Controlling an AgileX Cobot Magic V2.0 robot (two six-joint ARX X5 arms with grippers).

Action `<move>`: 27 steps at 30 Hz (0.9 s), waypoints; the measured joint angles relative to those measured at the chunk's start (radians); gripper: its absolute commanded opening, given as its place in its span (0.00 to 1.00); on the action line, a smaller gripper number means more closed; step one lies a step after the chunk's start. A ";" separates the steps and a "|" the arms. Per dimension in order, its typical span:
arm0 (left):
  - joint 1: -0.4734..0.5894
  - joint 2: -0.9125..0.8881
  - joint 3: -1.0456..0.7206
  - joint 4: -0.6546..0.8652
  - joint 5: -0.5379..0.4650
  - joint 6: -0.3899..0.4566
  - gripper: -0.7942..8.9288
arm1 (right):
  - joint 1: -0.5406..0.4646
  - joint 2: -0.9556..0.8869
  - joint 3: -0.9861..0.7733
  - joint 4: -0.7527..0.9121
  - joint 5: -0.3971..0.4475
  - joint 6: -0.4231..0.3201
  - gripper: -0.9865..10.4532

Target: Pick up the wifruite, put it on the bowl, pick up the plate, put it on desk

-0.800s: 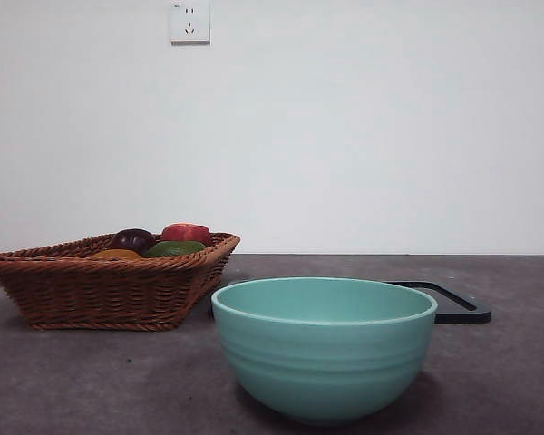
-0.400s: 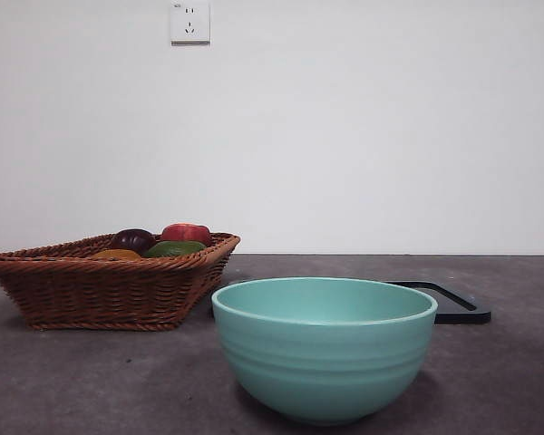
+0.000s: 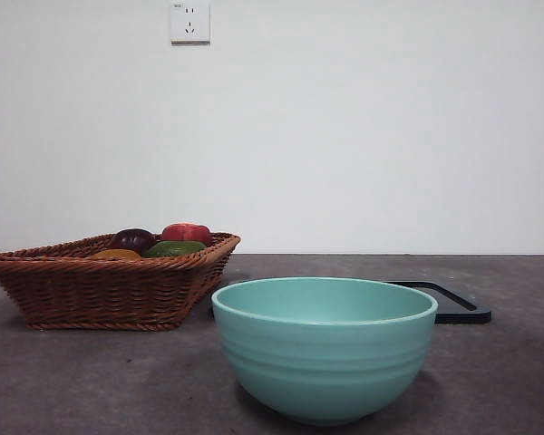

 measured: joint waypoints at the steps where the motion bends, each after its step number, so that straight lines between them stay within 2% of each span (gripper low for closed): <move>1: 0.000 0.000 0.000 0.000 0.000 0.000 0.10 | 0.000 0.000 0.000 0.001 0.003 -0.005 0.10; 6: 0.000 0.000 0.000 0.000 0.000 0.000 0.10 | 0.000 0.000 0.000 -0.016 0.045 -0.012 0.10; 15: 0.000 0.000 0.000 0.000 0.000 0.000 0.10 | 0.000 0.000 0.000 -0.072 0.047 -0.015 0.10; 27: 0.000 0.000 0.000 0.000 0.000 0.000 0.10 | 0.000 0.000 0.000 -0.068 0.047 -0.014 0.10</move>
